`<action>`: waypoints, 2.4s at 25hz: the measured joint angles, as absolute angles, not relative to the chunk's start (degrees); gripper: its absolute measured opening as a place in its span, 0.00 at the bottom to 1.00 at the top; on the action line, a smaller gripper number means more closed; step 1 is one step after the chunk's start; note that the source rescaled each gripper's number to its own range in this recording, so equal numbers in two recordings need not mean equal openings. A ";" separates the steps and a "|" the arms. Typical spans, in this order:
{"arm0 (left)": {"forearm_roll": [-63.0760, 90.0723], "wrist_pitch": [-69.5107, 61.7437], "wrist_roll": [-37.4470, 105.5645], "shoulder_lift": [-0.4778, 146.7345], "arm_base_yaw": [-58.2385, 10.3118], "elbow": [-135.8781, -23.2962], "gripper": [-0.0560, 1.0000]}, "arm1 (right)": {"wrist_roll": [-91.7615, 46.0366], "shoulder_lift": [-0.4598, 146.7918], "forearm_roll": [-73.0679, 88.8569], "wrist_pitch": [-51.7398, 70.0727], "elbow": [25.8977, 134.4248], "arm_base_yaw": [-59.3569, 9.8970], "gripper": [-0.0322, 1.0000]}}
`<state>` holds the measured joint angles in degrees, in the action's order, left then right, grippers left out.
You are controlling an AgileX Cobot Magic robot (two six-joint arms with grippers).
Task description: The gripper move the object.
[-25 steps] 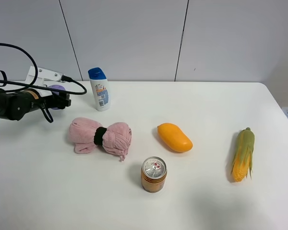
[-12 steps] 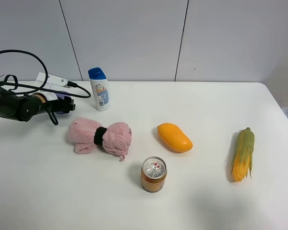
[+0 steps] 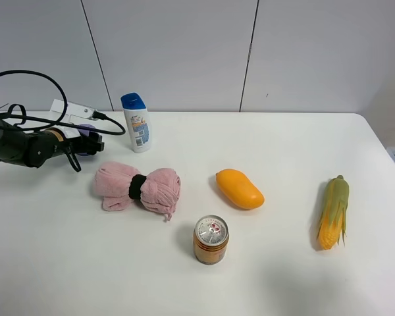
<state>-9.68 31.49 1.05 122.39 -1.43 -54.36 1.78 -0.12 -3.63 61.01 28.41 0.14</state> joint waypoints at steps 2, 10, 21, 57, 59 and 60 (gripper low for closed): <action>-9.79 30.93 -0.50 122.50 -1.43 -54.36 0.44 | 1.78 -0.12 -3.63 61.01 28.41 0.14 1.00; -10.24 27.84 -7.91 121.18 -1.43 -54.31 0.97 | 1.78 -0.12 -3.63 61.01 28.41 0.14 1.00; -7.59 9.73 -12.96 92.02 -1.79 -54.26 0.97 | 1.78 -0.12 -3.63 61.01 28.41 0.14 1.00; -1.01 -62.53 3.19 34.65 7.13 -71.93 0.97 | 1.78 -0.12 -3.63 61.01 28.41 0.14 1.00; -0.59 -62.69 3.14 29.39 7.13 -67.13 0.97 | 1.78 -0.12 -3.63 61.01 28.41 0.14 1.00; -0.42 -62.69 3.08 26.26 7.13 -64.18 0.97 | 1.78 -0.12 -3.63 61.01 28.41 0.14 1.00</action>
